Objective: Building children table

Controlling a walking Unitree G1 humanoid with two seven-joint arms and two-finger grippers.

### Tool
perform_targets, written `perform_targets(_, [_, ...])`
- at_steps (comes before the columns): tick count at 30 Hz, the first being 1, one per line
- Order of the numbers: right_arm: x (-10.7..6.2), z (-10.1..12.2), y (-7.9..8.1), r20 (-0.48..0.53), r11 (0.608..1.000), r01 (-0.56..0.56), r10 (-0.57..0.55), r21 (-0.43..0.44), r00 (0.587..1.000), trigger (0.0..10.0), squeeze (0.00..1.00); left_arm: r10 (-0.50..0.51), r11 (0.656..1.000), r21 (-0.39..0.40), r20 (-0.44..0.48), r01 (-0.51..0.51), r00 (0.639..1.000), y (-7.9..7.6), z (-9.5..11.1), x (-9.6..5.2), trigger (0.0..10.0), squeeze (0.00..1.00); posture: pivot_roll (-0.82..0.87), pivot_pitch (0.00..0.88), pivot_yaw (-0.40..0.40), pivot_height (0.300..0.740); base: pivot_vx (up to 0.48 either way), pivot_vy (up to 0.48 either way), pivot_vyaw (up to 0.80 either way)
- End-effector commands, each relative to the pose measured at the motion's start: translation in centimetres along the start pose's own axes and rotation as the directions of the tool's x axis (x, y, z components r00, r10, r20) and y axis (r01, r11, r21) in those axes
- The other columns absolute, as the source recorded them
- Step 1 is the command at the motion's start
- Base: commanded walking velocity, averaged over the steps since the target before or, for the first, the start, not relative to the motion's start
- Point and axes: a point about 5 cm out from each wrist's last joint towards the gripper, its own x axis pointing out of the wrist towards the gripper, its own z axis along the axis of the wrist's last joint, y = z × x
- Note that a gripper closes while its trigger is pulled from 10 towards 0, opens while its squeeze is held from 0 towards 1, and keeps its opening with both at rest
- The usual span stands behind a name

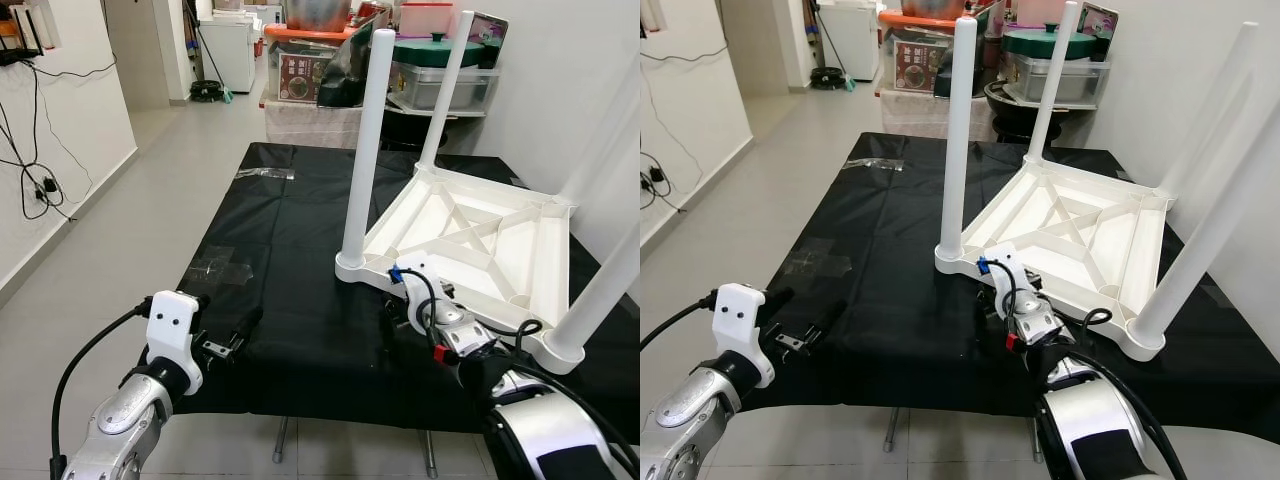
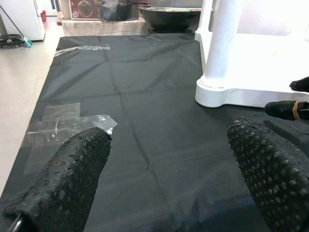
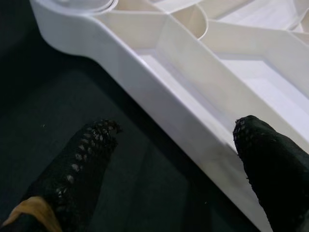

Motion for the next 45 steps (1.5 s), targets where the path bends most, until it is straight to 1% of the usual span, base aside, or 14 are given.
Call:
perform_targets(1, [0.0, 0.0, -0.1, -0.028, 1.000, -0.009, 0.008, -0.019, 1.000, 10.0, 0.00, -0.001, 1.000, 0.021, -0.005, 0.002, 1.000, 0.1, 0.3, -0.1, 10.0, 0.00, 0.16, 0.000, -0.086, 0.740, 0.000, 0.000, 0.00])
perform_targets(6, [0.0, -0.1, 0.2, -0.066, 0.998, -0.067, 0.066, -0.001, 0.996, 10.0, 0.00, 0.000, 1.000, 0.024, -0.007, 0.000, 1.000, 0.1, 0.4, -0.2, 10.0, 0.00, 0.16, 0.000, -0.091, 0.740, 0.000, 0.000, 0.00])
perform_targets(12, [0.0, 0.0, 0.1, -0.085, 0.995, -0.081, 0.075, -0.064, 0.994, 10.0, 0.00, -0.002, 1.000, 0.025, -0.011, 0.002, 1.000, 0.0, 0.3, -0.4, 10.0, 0.00, 0.17, 0.000, -0.095, 0.740, 0.000, 0.000, 0.00])
perform_targets(17, [0.0, 1.8, -0.4, -0.044, 0.982, -0.077, 0.070, -0.175, 0.997, 10.0, 0.00, 0.001, 1.000, 0.028, -0.014, -0.001, 1.000, 0.2, 0.3, -0.4, 10.0, 0.00, 0.17, 0.000, -0.093, 0.740, 0.000, 0.000, 0.00])
perform_targets(21, [0.0, 2.1, -0.4, -0.044, 0.975, -0.083, 0.076, -0.205, 0.996, 10.0, 0.00, 0.000, 1.000, 0.027, -0.014, 0.000, 1.000, 0.1, 0.3, -0.5, 10.0, 0.00, 0.17, 0.000, -0.093, 0.740, 0.000, 0.000, 0.00])
perform_targets(23, [-0.1, 3.6, -0.8, -0.015, 0.960, -0.083, 0.082, -0.269, 0.997, 10.0, 0.00, -0.009, 1.000, 0.025, -0.015, 0.010, 1.000, -0.1, 0.3, -0.5, 10.0, 0.00, 0.16, 0.000, -0.099, 0.740, 0.000, 0.000, 0.00])
perform_targets(25, [-0.2, 4.5, -1.1, 0.012, 0.959, -0.065, 0.072, -0.276, 0.997, 10.0, 0.00, -0.011, 1.000, 0.023, -0.016, 0.011, 1.000, -0.2, 0.3, -0.5, 10.0, 0.00, 0.16, 0.000, -0.098, 0.740, 0.000, 0.000, 0.00])
perform_targets(26, [-0.4, 5.9, -1.5, 0.077, 0.978, -0.045, 0.062, -0.204, 0.995, 10.0, 0.00, -0.010, 1.000, 0.011, -0.015, 0.010, 1.000, -0.3, 0.3, -0.5, 10.0, 0.00, 0.15, 0.000, -0.090, 0.740, 0.000, 0.000, 0.00])
perform_targets(29, [-0.5, 6.9, -2.1, 0.153, 0.998, -0.014, 0.024, -0.068, 0.988, 10.0, 0.00, -0.007, 1.000, -0.004, -0.008, 0.007, 1.000, -0.5, 0.4, -0.4, 10.0, 0.00, 0.14, 0.000, -0.082, 0.740, 0.000, 0.000, 0.00])
perform_targets(30, [-0.5, 6.9, -2.1, 0.153, 0.998, -0.014, 0.024, -0.068, 0.988, 10.0, 0.00, -0.007, 1.000, -0.004, -0.008, 0.007, 1.000, -0.5, 0.4, -0.4, 10.0, 0.00, 0.14, 0.000, -0.082, 0.740, 0.000, 0.000, 0.00])
perform_targets(33, [-0.8, 7.7, -3.1, 0.238, 0.996, 0.000, -0.022, 0.091, 0.971, 10.0, 0.00, 0.007, 1.000, -0.001, 0.001, -0.007, 1.000, -0.3, 0.6, -0.2, 10.0, 0.00, 0.14, 0.000, -0.076, 0.740, 0.000, 0.000, 0.00])
perform_targets(37, [-0.9, 7.3, -3.8, 0.265, 0.983, 0.005, -0.055, 0.185, 0.963, 10.0, 0.00, 0.022, 1.000, -0.007, 0.026, -0.022, 0.999, 0.2, 1.0, 0.4, 10.0, 0.00, 0.12, 0.000, -0.055, 0.740, 0.161, 0.000, 0.00])
perform_targets(41, [-0.9, 7.1, -4.0, 0.271, 0.981, 0.007, -0.060, 0.193, 0.961, 10.0, 0.00, 0.024, 1.000, -0.006, 0.029, -0.024, 0.999, 0.3, 1.1, 0.5, 10.0, 0.00, 0.12, 0.000, -0.055, 0.740, 0.322, 0.000, 0.00])
perform_targets(45, [-1.0, 5.9, -4.4, 0.301, 0.967, 0.009, -0.087, 0.253, 0.950, 10.0, 0.00, 0.002, 1.000, -0.008, 0.055, -0.002, 0.998, 0.1, 1.6, 1.2, 10.0, 0.00, 0.10, 0.000, -0.037, 0.740, 0.369, 0.000, -0.34])
